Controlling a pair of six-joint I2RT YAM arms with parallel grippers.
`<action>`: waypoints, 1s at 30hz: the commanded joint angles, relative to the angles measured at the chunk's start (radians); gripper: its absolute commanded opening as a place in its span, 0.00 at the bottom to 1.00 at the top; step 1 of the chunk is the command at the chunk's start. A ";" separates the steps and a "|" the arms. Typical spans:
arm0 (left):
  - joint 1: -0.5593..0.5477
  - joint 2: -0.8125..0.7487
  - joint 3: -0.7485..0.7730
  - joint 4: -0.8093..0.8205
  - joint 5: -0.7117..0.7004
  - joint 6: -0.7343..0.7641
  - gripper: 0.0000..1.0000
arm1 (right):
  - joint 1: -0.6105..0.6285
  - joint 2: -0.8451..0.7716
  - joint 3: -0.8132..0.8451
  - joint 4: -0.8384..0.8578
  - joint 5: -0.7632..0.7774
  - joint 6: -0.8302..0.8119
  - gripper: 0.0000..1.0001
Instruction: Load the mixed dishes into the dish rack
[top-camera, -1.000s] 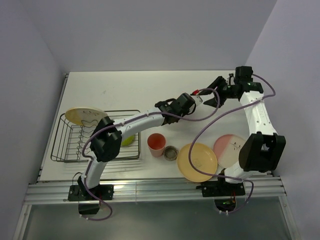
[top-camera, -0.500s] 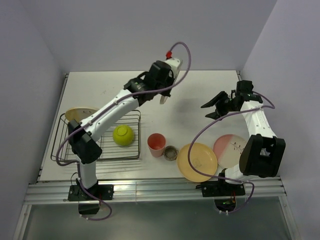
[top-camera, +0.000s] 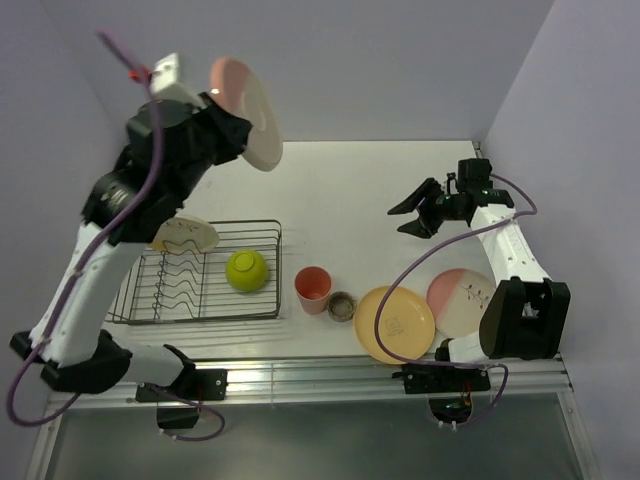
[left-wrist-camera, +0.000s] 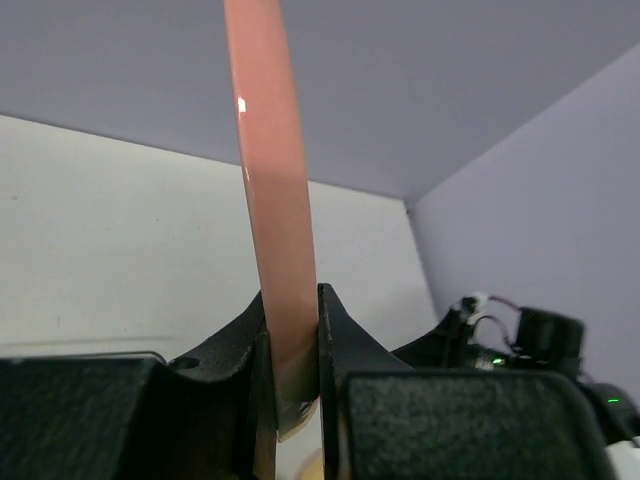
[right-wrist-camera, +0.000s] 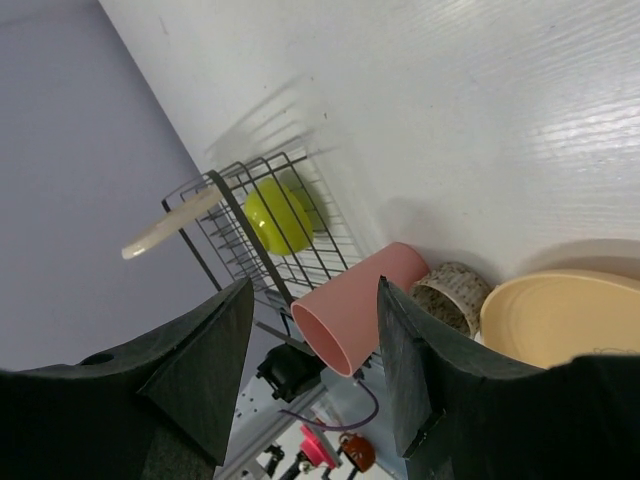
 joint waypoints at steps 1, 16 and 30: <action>-0.007 -0.145 0.057 -0.030 -0.195 -0.246 0.00 | 0.038 -0.045 0.000 0.068 -0.009 0.020 0.60; -0.006 -0.464 -0.035 -0.650 -0.403 -0.985 0.00 | 0.115 -0.020 -0.075 0.122 -0.014 0.022 0.60; -0.006 -0.619 -0.347 -0.652 -0.367 -1.194 0.00 | 0.156 0.000 -0.077 0.104 0.009 0.006 0.59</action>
